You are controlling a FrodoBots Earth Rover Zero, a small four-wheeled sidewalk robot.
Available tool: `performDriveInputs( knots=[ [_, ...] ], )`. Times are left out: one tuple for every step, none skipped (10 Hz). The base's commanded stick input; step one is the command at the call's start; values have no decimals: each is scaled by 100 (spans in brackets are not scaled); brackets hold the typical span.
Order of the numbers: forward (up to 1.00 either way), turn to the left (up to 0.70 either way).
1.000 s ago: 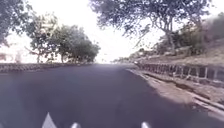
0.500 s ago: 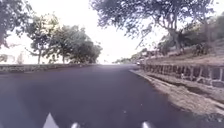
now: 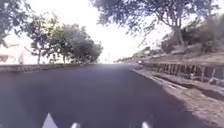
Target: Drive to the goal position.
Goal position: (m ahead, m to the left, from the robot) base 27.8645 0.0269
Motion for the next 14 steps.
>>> performDriveInputs(
  knots=[
    [85, 0],
    [85, 0],
    [85, 0],
    [85, 0],
    [85, 0],
    [85, 0],
    [85, 0],
    [85, -34],
    [85, -34],
    [85, -34],
    [85, -20],
    [85, -27],
    [85, -33],
    [85, -17]
  ],
)
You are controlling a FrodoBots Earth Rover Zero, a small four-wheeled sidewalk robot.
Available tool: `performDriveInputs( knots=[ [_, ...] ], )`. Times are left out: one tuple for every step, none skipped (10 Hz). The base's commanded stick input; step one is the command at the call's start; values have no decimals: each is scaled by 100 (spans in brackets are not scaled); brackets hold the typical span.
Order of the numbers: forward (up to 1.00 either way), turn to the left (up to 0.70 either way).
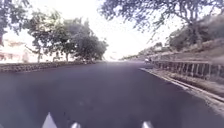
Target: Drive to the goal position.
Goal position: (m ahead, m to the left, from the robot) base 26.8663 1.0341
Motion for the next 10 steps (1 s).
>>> performDriveInputs(
  knots=[
    [85, -13],
    [85, -31],
    [85, -19],
    [85, -7],
    [85, -2],
    [85, -8],
    [85, -14],
    [85, -4],
    [85, -2],
    [85, -1]
  ],
)
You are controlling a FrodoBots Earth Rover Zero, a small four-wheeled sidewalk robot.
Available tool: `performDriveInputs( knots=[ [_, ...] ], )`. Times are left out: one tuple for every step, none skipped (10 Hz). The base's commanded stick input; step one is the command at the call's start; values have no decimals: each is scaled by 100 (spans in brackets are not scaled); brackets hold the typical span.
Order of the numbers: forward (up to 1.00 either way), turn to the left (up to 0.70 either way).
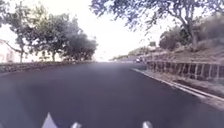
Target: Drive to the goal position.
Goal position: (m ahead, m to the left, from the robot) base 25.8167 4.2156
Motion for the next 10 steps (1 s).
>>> performDriveInputs(
  knots=[
    [85, -34],
    [85, -34],
    [85, 0],
    [85, 0],
    [85, 0],
    [85, 0],
    [85, 0],
    [85, 0],
    [85, 0],
    [85, 0]
  ],
)
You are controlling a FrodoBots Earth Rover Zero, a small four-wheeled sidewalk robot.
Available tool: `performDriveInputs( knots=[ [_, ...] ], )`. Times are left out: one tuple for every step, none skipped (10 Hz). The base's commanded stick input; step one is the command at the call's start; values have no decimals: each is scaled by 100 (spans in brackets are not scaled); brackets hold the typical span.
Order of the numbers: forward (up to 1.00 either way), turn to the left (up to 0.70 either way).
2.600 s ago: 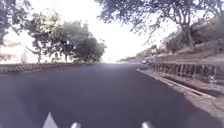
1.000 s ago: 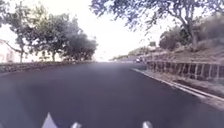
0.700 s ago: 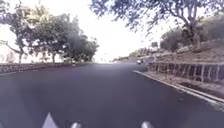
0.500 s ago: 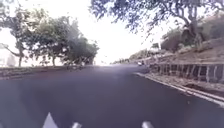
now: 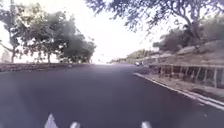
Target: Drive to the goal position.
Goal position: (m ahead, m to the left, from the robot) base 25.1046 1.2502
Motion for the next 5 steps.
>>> performDriveInputs(
  knots=[
    [85, 0],
    [85, 0],
    [85, 0],
    [85, 0],
    [85, 0]
  ],
)
